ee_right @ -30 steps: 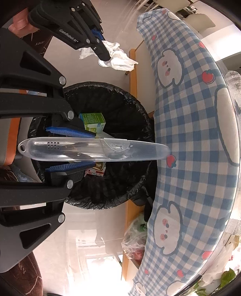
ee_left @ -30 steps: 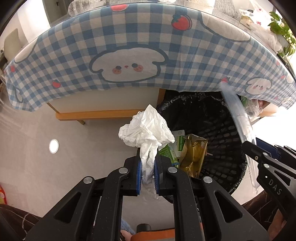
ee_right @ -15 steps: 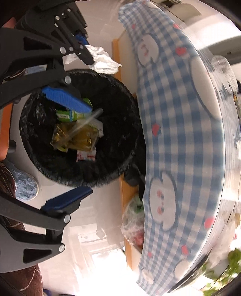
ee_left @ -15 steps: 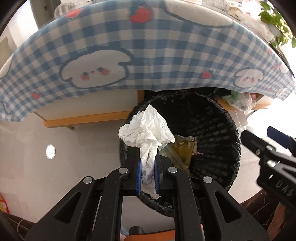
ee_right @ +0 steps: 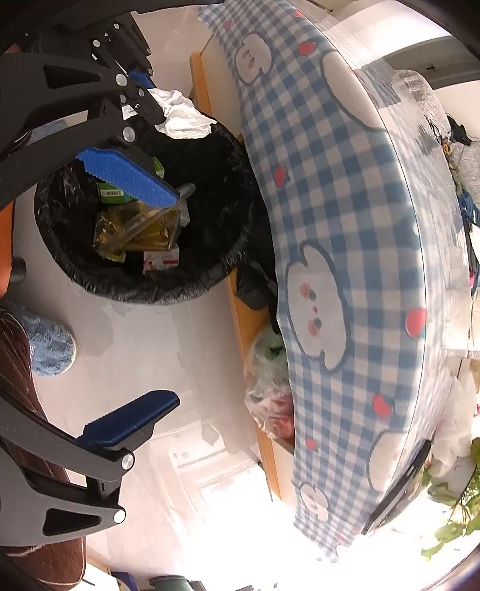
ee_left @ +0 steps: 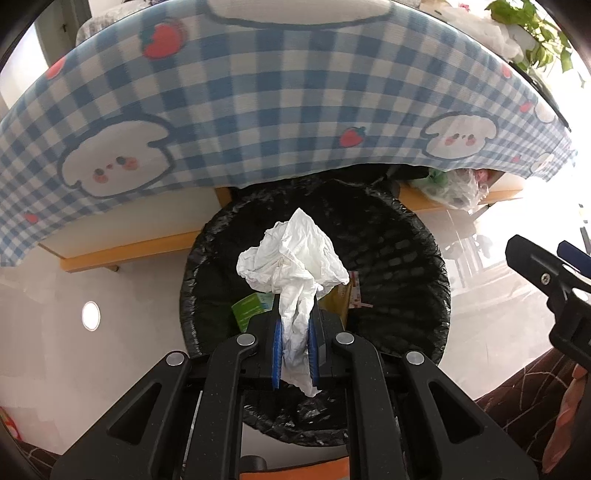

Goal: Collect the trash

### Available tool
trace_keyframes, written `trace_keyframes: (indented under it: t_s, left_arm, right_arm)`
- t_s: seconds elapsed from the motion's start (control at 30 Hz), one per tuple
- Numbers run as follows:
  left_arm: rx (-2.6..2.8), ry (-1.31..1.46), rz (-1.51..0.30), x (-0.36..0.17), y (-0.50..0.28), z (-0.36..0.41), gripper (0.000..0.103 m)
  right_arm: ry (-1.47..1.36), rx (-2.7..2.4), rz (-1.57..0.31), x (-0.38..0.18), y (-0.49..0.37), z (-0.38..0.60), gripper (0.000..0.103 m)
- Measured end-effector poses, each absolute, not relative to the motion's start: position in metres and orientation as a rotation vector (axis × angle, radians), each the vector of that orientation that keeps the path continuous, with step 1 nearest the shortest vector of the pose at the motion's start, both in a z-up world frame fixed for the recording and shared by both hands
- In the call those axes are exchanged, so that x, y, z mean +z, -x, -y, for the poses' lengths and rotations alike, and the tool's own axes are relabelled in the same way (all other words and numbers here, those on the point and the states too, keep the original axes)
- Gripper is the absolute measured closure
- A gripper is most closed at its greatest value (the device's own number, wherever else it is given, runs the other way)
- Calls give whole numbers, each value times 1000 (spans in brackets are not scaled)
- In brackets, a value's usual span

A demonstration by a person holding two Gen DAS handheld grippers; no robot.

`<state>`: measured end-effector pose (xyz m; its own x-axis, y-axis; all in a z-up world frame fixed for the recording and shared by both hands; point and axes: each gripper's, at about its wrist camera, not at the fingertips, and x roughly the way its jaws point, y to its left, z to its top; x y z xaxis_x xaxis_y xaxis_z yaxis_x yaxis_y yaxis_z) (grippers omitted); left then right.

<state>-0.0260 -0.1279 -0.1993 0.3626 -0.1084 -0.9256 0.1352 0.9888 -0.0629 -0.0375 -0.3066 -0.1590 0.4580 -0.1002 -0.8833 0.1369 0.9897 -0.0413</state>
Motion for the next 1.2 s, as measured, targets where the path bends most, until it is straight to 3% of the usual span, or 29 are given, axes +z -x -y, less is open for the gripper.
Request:
trace_keyframes:
  t_s: [0.23,0.3,0.37,0.5,0.67,0.73,0.87,1.2]
  left_arm:
    - [-167,-32,-1178,-199,23,137,88]
    - [-157,-40,-1166,-197,24,135,80]
    - [-147,-31,-1155,-193,23,133,63]
    - [-126,-27,-1119,-180,22,125,50]
    - [-88,-5,-1067,-153,22,109,27]
    - [-70,7,-1029,-136,23,101,24]
    - [-38,43,-958,-98,29,85,9]
    - [-7,37,-877,-37,56,59,6]
  right_arm:
    - [-57,-162,-1088,-156,39,318,8]
    - [-56,-161,-1086,-156,38,318,8]
    - [-48,-158,-1081,-154,36,317,8]
    - [-25,-137,-1052,-143,32,311,8]
    - [1,-82,-999,-120,28,297,8]
    - [-4,-62,-973,-108,26,293,8]
    - [-8,-29,-934,-87,24,285,8]
    - [31,40,-866,-41,41,260,8]
